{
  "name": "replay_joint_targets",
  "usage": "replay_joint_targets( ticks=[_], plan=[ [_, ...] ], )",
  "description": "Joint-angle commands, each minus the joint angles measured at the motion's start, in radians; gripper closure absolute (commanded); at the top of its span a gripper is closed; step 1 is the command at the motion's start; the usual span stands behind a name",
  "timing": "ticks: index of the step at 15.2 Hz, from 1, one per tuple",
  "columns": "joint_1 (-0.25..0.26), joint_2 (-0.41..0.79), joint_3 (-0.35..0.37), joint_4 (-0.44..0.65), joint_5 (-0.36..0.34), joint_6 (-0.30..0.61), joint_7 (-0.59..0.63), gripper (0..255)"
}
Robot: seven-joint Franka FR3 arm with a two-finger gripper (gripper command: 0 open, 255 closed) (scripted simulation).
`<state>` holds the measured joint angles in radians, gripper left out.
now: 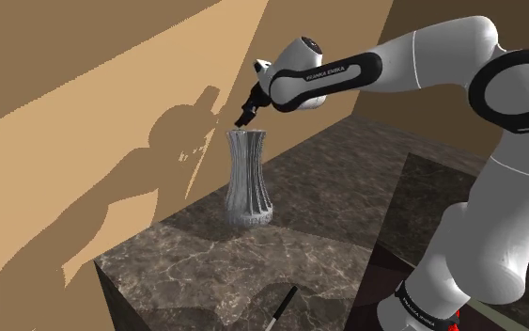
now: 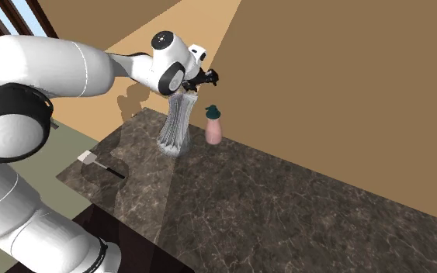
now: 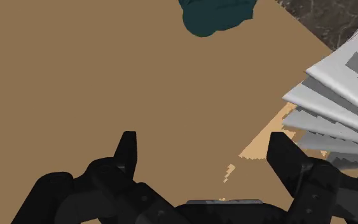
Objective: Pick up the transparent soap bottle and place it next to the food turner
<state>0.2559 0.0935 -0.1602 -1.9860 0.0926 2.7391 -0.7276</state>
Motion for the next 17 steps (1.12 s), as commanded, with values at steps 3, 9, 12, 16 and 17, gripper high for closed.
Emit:
replay_joint_targets(
  ticks=[3,9,12,16,17],
  plan=[
    [-0.07,0.076,0.011,0.099,0.151,-0.231,-0.248,0],
    [-0.179,0.267,0.011,0.327,0.202,-0.6,-0.484,0],
    [-0.185,0.293,0.014,0.336,0.204,-0.604,-0.499,0],
    [-0.182,0.32,0.02,0.323,0.213,-0.564,-0.504,0],
    [-0.181,0.331,0.022,0.318,0.216,-0.548,-0.506,0]
  ],
)
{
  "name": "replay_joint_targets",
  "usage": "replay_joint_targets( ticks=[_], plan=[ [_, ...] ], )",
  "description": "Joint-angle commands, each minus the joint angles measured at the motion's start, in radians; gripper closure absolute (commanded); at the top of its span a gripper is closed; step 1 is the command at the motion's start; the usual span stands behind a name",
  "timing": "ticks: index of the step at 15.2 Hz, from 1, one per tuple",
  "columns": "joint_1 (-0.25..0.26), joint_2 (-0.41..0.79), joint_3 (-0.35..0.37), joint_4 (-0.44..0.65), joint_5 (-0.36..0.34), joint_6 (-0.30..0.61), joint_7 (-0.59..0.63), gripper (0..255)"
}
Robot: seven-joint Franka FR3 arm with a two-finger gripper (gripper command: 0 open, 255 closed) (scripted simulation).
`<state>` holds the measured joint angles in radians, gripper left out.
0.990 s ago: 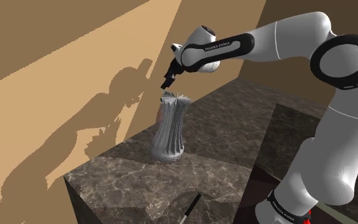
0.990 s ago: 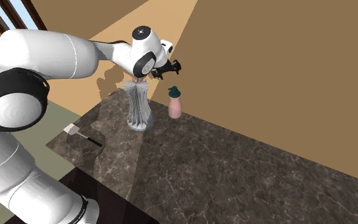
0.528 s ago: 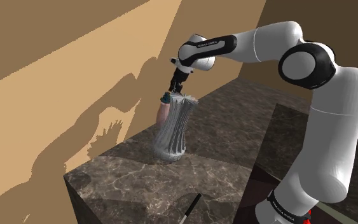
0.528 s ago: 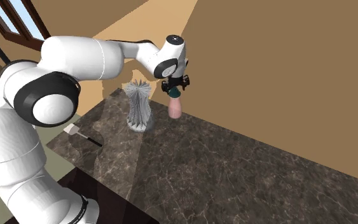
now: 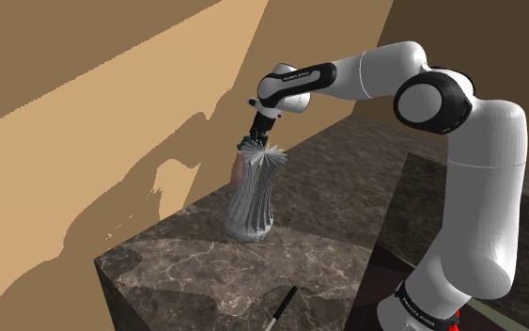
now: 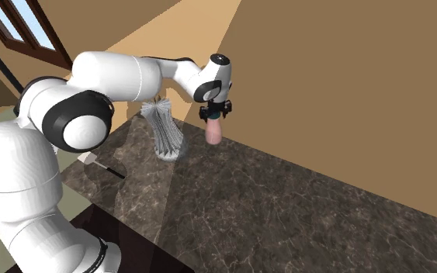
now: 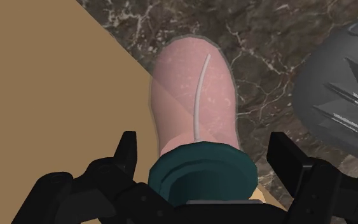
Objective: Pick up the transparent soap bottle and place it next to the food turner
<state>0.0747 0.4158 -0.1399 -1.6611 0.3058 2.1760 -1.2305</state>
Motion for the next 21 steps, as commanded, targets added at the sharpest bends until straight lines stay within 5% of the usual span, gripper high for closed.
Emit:
replay_joint_targets(
  ticks=[1,8,9,21],
  plan=[
    [0.0,0.008,0.002,-0.007,0.003,0.015,-0.003,0],
    [0.0,0.009,0.002,-0.006,0.003,0.015,-0.003,0],
    [0.0,0.009,0.002,-0.006,0.003,0.015,-0.003,255],
    [0.001,-0.007,-0.001,0.012,-0.004,-0.017,0.006,255]
  ],
)
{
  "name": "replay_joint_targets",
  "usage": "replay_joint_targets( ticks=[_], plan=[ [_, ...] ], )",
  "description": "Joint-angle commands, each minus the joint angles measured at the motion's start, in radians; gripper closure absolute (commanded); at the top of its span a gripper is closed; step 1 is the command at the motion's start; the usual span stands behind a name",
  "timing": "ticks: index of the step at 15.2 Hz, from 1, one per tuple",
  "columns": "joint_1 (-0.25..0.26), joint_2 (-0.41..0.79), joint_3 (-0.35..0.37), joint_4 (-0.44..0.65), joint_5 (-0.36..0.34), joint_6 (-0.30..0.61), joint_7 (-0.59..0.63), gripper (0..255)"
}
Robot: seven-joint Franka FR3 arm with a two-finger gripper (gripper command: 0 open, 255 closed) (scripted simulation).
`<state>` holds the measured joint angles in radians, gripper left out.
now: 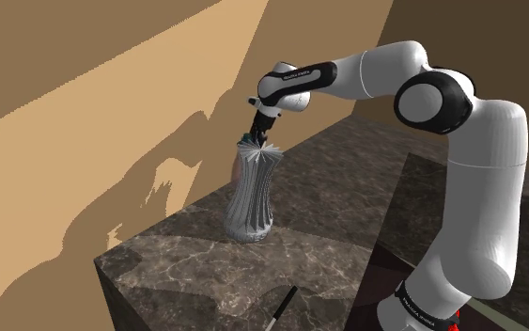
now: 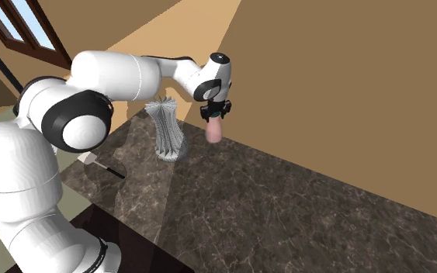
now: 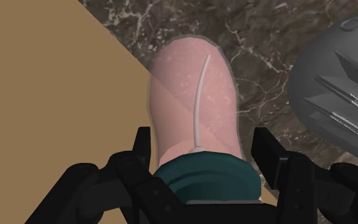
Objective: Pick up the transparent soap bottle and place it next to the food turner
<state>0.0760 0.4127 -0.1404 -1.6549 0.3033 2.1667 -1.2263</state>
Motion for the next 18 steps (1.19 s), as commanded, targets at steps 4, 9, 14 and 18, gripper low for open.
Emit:
replay_joint_targets(
  ticks=[4,9,14,18],
  plan=[
    [0.001,-0.021,-0.004,0.034,-0.011,-0.053,0.015,255],
    [0.001,-0.039,-0.008,0.074,-0.021,-0.11,0.03,255],
    [0.013,-0.087,-0.008,0.065,-0.034,-0.144,0.053,255],
    [0.06,-0.228,0.004,-0.096,-0.063,-0.111,0.111,255]
  ],
)
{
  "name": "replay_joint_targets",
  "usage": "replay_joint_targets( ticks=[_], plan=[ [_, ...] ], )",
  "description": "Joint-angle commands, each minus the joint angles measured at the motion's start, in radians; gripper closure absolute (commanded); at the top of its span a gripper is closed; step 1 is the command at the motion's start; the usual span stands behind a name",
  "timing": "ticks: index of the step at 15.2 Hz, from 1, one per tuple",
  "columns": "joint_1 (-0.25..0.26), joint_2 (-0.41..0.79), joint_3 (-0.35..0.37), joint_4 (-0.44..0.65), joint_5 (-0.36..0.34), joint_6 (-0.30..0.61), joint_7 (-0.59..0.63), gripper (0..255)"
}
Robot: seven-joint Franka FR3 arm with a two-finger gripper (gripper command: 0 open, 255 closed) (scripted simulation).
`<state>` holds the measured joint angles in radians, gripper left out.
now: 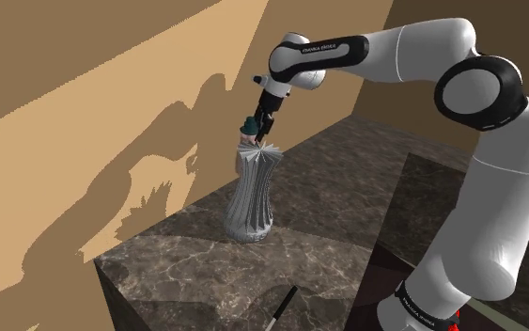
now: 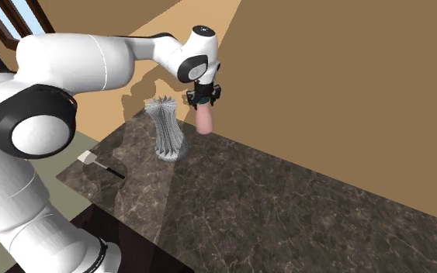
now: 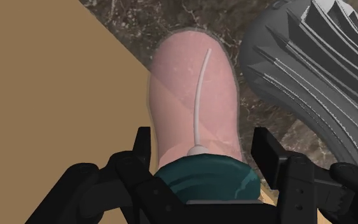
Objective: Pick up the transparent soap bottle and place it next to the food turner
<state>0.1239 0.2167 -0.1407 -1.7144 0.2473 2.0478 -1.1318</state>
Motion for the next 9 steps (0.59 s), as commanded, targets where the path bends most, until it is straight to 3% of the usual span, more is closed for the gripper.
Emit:
replay_joint_targets(
  ticks=[1,9],
  plan=[
    [0.023,-0.066,0.008,-0.072,-0.015,0.014,0.033,255],
    [0.093,-0.313,0.068,-0.303,-0.065,0.025,0.181,255]
  ],
)
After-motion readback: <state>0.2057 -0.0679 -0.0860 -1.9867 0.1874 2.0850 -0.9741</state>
